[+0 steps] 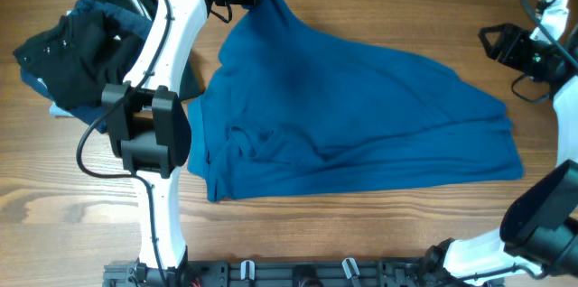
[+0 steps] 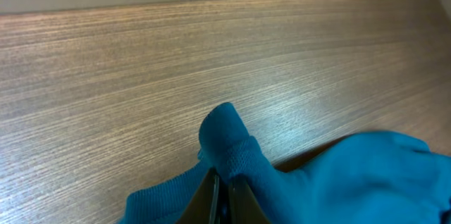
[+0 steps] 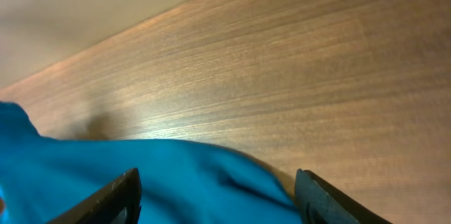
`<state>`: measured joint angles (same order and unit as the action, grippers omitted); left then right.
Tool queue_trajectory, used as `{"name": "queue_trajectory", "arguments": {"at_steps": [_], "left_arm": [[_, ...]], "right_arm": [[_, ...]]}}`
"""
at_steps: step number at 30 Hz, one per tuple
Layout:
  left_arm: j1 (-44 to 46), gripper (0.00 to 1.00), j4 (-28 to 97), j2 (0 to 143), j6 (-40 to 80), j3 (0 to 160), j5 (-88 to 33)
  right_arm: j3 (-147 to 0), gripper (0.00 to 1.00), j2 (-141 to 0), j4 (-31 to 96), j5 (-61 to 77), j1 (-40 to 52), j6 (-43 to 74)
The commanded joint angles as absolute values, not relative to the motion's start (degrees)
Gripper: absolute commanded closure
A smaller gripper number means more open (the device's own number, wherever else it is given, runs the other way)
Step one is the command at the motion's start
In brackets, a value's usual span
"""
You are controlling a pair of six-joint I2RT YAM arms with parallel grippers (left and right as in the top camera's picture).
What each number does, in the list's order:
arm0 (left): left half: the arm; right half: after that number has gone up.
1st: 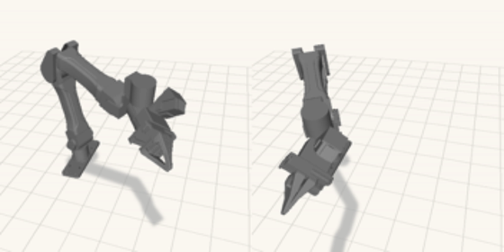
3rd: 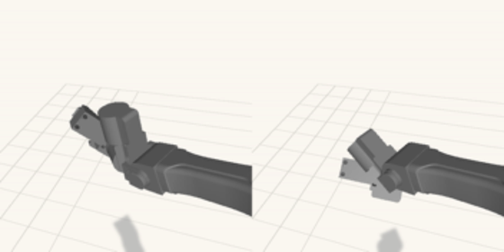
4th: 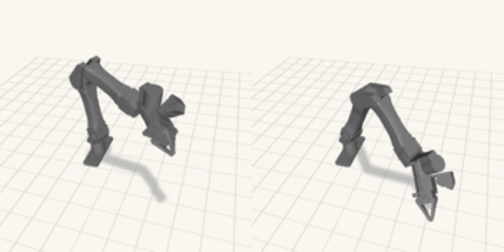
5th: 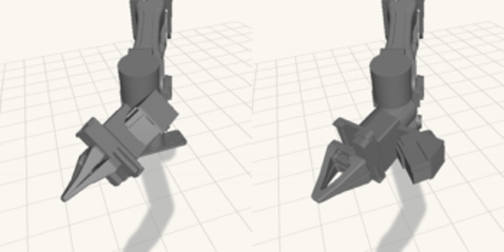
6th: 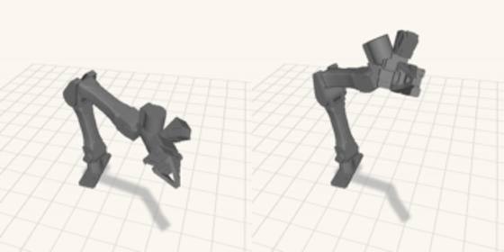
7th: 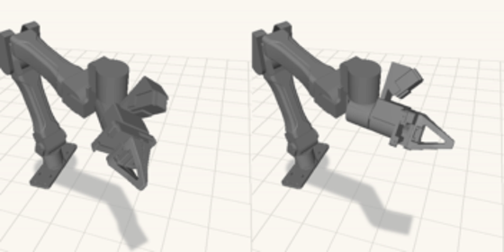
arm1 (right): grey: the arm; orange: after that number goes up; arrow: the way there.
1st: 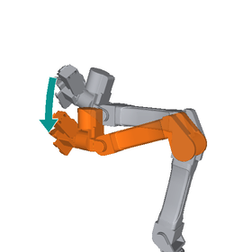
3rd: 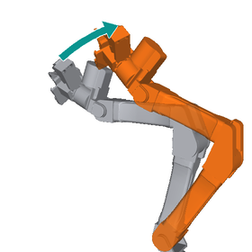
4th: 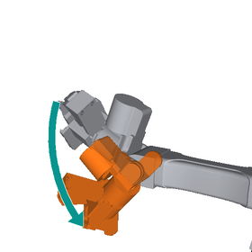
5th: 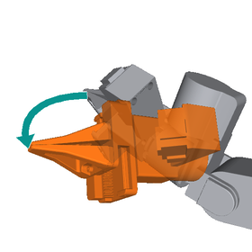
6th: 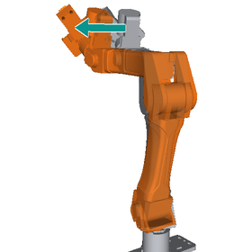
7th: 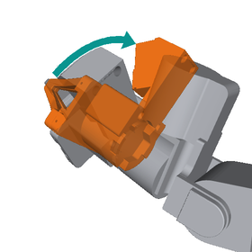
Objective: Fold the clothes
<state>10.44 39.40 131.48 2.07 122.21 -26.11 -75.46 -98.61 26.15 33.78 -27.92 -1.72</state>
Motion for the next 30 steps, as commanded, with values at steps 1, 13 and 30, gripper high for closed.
{"name": "queue_trajectory", "arguments": {"at_steps": [1,13,30], "left_arm": [[10.1,0.96,39.1,130.1,2.7,123.4,-27.3],[10.6,0.96,47.0,130.2,3.4,123.4,-27.2],[10.7,0.96,48.7,130.2,3.4,123.4,-27.2]], "right_arm": [[-75.3,0.26,-105.0,23.4,29.1,-26.1,-4.0],[-75.5,0.17,-122.8,15.8,24.8,-21.1,-1.9],[-76.3,0.85,-123.1,25.8,24.0,-20.3,0.2]]}}
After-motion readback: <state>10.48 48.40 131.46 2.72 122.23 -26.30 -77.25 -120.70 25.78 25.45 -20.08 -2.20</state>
